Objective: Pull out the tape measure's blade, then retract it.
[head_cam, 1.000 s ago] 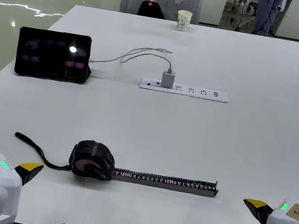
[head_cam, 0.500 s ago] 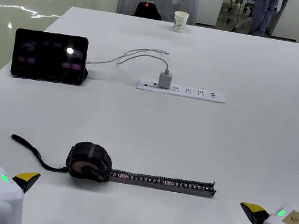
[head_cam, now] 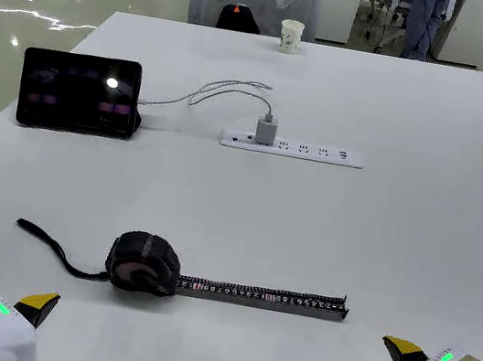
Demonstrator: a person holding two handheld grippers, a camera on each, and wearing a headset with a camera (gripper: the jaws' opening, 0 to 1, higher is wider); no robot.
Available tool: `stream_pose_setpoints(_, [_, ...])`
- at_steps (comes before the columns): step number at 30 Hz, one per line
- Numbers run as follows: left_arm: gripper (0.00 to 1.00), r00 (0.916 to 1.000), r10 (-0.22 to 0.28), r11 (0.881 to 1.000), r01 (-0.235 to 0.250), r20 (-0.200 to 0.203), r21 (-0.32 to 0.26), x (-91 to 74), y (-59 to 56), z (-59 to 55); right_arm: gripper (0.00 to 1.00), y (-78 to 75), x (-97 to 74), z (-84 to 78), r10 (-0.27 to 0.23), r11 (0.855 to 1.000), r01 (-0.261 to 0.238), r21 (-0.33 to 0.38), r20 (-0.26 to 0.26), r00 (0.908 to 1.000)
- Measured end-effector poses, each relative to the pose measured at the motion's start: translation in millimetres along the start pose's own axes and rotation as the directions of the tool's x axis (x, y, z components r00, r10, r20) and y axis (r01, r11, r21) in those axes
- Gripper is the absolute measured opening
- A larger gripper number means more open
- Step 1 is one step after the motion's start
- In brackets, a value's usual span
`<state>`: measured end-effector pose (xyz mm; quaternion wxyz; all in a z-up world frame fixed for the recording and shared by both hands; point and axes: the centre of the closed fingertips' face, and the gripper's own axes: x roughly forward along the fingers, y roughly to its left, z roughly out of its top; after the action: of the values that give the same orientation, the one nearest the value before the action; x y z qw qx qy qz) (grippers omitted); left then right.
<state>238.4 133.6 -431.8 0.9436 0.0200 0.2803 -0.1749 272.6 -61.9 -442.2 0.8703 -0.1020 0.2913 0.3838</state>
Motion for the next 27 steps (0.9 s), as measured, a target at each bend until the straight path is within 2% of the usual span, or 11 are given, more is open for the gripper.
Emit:
stream_pose_setpoints(8, [0.99, 0.9999, 0.011, 1.000, -0.011, 0.008, -0.007, -2.4, -0.5, 1.0, 0.99, 1.5, -3.2, 1.0, -0.013, 1.000, 0.013, 0.018, 0.008, 0.9999])
stream_pose_setpoints(27, [0.99, 0.9998, 0.015, 1.000, -0.015, 0.009, -0.003, -0.1, -3.5, 3.7, 0.99, 3.8, -3.4, -1.3, -0.010, 1.000, 0.010, 0.030, 0.004, 0.9999])
